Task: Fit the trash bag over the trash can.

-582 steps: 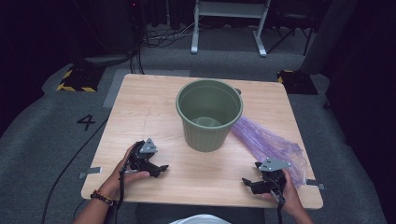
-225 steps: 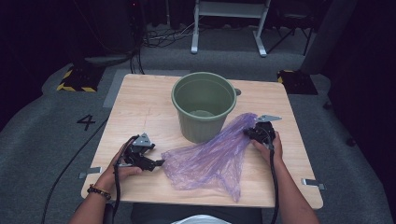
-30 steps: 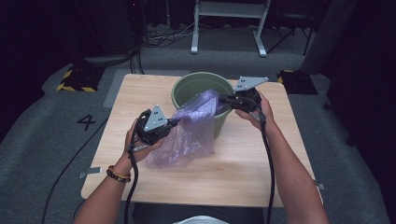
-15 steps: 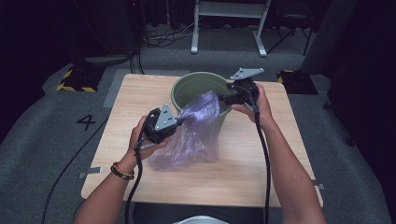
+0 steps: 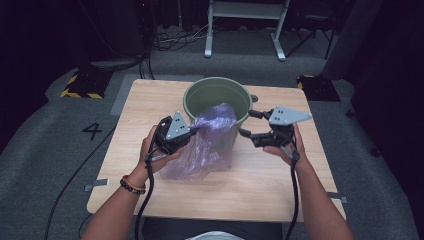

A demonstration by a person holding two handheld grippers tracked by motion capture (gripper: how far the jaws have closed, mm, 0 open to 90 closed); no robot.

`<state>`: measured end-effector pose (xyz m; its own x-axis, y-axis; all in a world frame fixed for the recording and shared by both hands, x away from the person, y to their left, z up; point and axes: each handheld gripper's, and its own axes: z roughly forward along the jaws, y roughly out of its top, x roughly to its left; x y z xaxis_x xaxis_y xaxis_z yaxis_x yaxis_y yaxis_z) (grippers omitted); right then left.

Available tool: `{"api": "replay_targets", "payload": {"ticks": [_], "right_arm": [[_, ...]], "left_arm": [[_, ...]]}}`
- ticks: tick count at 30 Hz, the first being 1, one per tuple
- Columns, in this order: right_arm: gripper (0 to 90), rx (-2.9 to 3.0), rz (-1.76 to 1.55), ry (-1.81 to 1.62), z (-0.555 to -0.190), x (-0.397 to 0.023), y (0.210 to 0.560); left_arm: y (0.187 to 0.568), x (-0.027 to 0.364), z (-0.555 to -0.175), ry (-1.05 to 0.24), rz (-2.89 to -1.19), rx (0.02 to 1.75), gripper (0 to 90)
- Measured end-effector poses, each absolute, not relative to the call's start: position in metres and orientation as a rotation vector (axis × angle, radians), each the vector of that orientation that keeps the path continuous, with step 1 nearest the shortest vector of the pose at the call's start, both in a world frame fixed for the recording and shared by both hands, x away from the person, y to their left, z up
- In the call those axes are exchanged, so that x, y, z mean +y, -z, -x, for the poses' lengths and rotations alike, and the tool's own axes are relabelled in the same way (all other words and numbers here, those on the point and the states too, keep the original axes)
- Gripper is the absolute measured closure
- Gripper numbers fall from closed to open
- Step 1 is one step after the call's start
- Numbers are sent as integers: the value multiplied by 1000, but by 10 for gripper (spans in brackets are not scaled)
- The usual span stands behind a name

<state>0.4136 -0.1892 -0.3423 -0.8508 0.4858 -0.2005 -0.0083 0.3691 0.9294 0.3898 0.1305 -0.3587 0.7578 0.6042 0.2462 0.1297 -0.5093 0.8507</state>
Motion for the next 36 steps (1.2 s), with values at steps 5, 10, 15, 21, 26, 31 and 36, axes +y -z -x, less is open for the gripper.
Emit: {"api": "replay_targets", "payload": {"ticks": [5,10,15,21,26,31,36], "right_arm": [[290,2145,-301,-1453,-392,-170,362],[479,2070,-260,-1399,-388,-152,367],[706,2031,-267,-1335,-393,-148,365],[900,2022,-276,-1320,-398,-151,356],[900,2018,-311,-1345,-407,-153,345],[900,2029,-340,-1372,-422,-154,332],[900,2084,-408,-1378,-445,-152,322]], "left_arm": [[361,124,-390,-650,-2055,542,888],[362,116,-391,-640,-2060,518,884],[360,117,-392,-635,-2053,514,874],[356,122,-391,-640,-2011,524,754],[350,125,-392,-661,-2000,515,692],[341,128,-399,-666,-2009,489,774],[333,127,-412,-663,-2021,497,819]]}}
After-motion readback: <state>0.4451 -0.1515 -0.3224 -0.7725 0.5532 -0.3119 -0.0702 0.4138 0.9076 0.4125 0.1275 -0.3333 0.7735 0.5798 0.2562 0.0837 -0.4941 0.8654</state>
